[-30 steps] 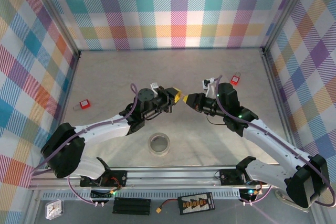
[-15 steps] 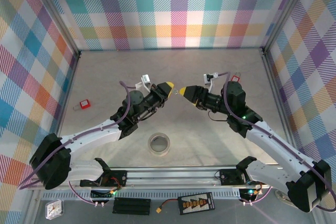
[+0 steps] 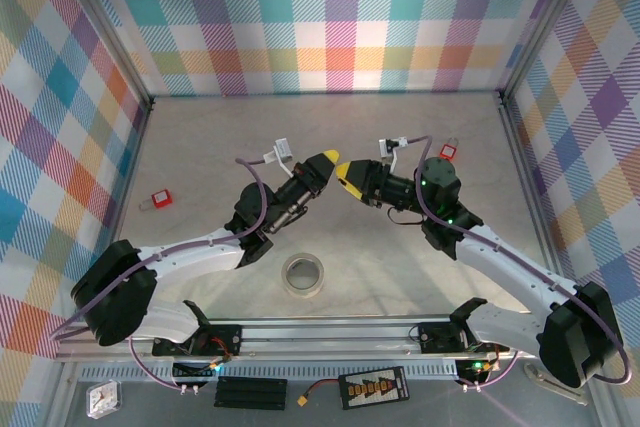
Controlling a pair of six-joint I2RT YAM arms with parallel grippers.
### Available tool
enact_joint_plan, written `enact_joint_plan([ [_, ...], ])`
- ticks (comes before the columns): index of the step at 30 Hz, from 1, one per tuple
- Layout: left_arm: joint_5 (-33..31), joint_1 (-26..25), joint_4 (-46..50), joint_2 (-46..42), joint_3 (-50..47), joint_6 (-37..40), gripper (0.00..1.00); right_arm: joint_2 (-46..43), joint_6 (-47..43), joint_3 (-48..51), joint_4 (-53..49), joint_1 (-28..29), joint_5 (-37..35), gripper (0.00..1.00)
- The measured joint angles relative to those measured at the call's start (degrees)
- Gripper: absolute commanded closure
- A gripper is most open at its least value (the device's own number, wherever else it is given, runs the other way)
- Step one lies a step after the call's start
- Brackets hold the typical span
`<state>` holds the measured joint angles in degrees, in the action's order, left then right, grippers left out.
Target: Unlock with the key
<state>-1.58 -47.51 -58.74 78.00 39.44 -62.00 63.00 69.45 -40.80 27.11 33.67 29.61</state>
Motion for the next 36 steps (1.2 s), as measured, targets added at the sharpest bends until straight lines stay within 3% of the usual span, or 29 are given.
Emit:
enact_joint_plan([
  [21,-0.07,-1.07,1.62,0.15,0.02,2.93,1.0,2.12,-2.32,-0.13,0.42,-2.27,0.11,0.69],
  [36,-0.74,-1.11,1.49,0.11,0.02,3.85,1.0,2.84,2.62,1.9,7.89,-2.32,0.92,0.91],
])
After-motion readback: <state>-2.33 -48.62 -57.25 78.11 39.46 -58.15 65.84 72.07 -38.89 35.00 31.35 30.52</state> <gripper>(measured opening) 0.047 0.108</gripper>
